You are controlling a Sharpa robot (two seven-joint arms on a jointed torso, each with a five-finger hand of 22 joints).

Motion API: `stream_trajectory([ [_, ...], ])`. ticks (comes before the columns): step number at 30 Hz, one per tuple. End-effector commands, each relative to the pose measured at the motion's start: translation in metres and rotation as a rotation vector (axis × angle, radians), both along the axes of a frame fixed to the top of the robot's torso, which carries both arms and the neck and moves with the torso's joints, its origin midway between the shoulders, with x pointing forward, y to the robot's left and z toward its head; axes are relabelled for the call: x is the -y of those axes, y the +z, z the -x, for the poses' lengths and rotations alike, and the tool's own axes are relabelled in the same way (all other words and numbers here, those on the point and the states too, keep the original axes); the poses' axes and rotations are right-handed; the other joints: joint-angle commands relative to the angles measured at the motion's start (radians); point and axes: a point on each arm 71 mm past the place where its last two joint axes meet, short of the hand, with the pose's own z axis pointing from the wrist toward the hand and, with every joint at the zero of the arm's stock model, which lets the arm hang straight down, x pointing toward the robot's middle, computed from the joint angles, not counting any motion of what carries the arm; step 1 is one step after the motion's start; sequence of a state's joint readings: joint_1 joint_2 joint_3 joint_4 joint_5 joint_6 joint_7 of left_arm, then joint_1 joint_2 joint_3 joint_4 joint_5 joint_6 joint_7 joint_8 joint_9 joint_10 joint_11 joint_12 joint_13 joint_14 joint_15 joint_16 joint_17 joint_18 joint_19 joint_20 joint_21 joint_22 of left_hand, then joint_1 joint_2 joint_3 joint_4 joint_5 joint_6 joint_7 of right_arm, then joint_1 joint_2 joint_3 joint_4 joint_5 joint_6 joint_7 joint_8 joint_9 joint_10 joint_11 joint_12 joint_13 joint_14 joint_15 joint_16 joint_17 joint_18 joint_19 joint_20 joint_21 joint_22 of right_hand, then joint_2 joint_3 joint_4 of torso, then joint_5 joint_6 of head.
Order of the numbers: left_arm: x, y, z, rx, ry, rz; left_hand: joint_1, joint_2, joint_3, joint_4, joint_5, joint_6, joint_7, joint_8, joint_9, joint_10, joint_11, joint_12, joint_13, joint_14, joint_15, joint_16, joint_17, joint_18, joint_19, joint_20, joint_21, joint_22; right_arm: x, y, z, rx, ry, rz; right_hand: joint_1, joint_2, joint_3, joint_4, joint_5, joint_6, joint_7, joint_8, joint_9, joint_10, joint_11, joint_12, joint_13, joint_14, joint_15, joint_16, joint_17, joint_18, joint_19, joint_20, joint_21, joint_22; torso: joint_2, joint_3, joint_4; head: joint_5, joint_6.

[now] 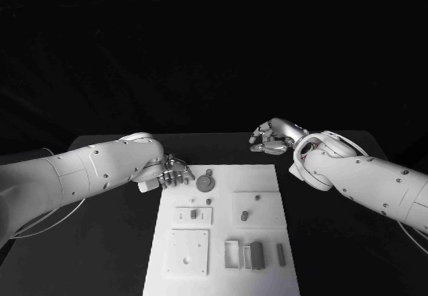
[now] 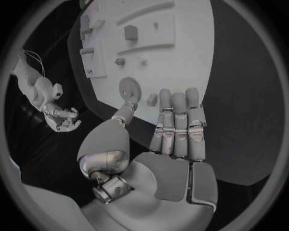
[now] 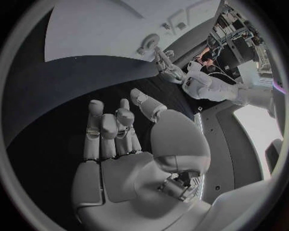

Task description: Assemble the parts on the task board

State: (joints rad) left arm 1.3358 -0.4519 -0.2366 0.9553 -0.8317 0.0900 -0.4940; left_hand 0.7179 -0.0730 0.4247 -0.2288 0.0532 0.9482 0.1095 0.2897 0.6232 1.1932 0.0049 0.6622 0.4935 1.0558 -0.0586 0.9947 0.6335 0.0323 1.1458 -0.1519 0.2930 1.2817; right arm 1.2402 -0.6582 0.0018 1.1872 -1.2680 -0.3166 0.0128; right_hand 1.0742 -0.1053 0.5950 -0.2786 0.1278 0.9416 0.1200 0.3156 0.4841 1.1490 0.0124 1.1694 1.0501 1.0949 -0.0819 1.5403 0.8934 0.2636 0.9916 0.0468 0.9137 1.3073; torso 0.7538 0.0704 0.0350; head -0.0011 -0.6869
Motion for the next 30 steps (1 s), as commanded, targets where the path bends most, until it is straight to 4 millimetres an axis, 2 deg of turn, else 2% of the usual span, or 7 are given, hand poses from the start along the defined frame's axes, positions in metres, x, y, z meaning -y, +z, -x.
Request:
stream_trajectory([
  [1,0.0013,-0.0007,0.0004,-0.014,-0.027,-0.002,0.018,0.003,0.024,0.011,-0.002,0.011,0.000,0.004,-0.006,0.000,-0.005,0.008,0.000,-0.001,-0.001,0.004,-0.004,0.013,0.007,-0.003,0.000,0.004,-0.0011,-0.0008,0.0003,-0.010,0.009,0.004,-0.004,-0.003,0.002,0.003,0.004,0.002,0.005,-0.004,-0.002,-0.008,0.001,-0.002,0.000,0.001,-0.006,-0.006,-0.001,-0.002,-0.003,0.000,-0.005,0.016,-0.001,0.0009,0.0004,-0.001,0.000],
  [6,-0.0009,0.0006,-0.0013,0.013,-0.020,-0.010,0.055,0.023,0.044,0.003,0.000,0.020,-0.002,0.009,-0.015,0.003,-0.007,0.011,-0.001,0.000,-0.001,0.011,-0.009,0.011,0.009,-0.004,0.003,0.012,-0.0007,-0.0010,0.0002,-0.012,0.008,0.005,-0.004,-0.003,0.002,0.003,0.004,0.002,0.005,-0.004,-0.002,-0.009,0.001,-0.002,0.000,0.001,-0.006,-0.006,-0.001,-0.002,-0.003,0.000,-0.005,0.016,0.000,0.0008,0.0007,-0.001,-0.001],
  [10,0.0013,0.0006,-0.0018,0.020,-0.024,-0.009,0.085,0.019,0.077,0.012,0.001,0.026,-0.003,0.012,-0.023,0.002,-0.007,0.013,-0.003,-0.001,0.000,0.014,-0.016,0.009,0.009,-0.004,0.003,0.017,-0.0007,-0.0011,0.0002,-0.013,0.008,0.006,-0.004,-0.003,0.002,0.003,0.004,0.001,0.005,-0.004,-0.002,-0.009,0.002,-0.002,0.000,0.001,-0.006,-0.006,-0.001,-0.002,-0.003,0.000,-0.005,0.016,-0.001,0.0004,0.0012,-0.001,0.001],
  [14,0.0054,-0.0002,-0.0011,0.030,-0.035,-0.017,0.087,0.020,0.080,0.014,0.001,0.027,-0.003,0.013,-0.025,0.003,-0.007,0.013,-0.003,-0.001,0.000,0.015,-0.017,0.009,0.009,-0.003,0.003,0.018,-0.0018,-0.0009,0.0002,-0.011,0.009,0.004,-0.004,-0.003,0.002,0.003,0.004,0.001,0.006,-0.004,-0.001,-0.009,0.002,-0.002,0.000,0.001,-0.006,-0.006,-0.001,-0.002,-0.003,0.000,-0.005,0.016,-0.001,0.0002,0.0009,-0.001,0.001],
  [17,0.0069,-0.0012,-0.0008,0.033,-0.037,-0.017,0.086,0.017,0.080,0.017,0.000,0.027,-0.002,0.013,-0.026,0.004,-0.007,0.014,-0.003,0.000,0.000,0.016,-0.018,0.008,0.010,-0.003,0.003,0.019,-0.0017,-0.0009,0.0001,-0.011,0.009,0.005,-0.004,-0.003,0.002,0.003,0.004,0.001,0.006,-0.004,-0.001,-0.009,0.002,-0.002,0.000,0.001,-0.006,-0.006,-0.001,-0.002,-0.003,0.000,-0.005,0.016,0.000,0.0002,-0.0002,0.009,-0.001],
  [30,0.0078,-0.0032,-0.0007,0.039,-0.032,-0.014,0.083,0.007,0.082,0.029,-0.001,0.022,-0.001,0.012,-0.032,0.004,-0.006,0.015,-0.005,0.000,-0.001,0.019,-0.023,0.009,0.010,-0.004,0.003,0.021,-0.0020,-0.0014,-0.0003,-0.015,0.009,0.007,-0.004,-0.002,0.002,0.003,0.004,0.001,0.006,-0.004,-0.001,-0.009,0.002,-0.002,0.000,0.001,-0.005,-0.006,-0.001,-0.002,-0.003,0.000,-0.005,0.016,0.000,0.0004,0.0007,0.004,-0.002],
])
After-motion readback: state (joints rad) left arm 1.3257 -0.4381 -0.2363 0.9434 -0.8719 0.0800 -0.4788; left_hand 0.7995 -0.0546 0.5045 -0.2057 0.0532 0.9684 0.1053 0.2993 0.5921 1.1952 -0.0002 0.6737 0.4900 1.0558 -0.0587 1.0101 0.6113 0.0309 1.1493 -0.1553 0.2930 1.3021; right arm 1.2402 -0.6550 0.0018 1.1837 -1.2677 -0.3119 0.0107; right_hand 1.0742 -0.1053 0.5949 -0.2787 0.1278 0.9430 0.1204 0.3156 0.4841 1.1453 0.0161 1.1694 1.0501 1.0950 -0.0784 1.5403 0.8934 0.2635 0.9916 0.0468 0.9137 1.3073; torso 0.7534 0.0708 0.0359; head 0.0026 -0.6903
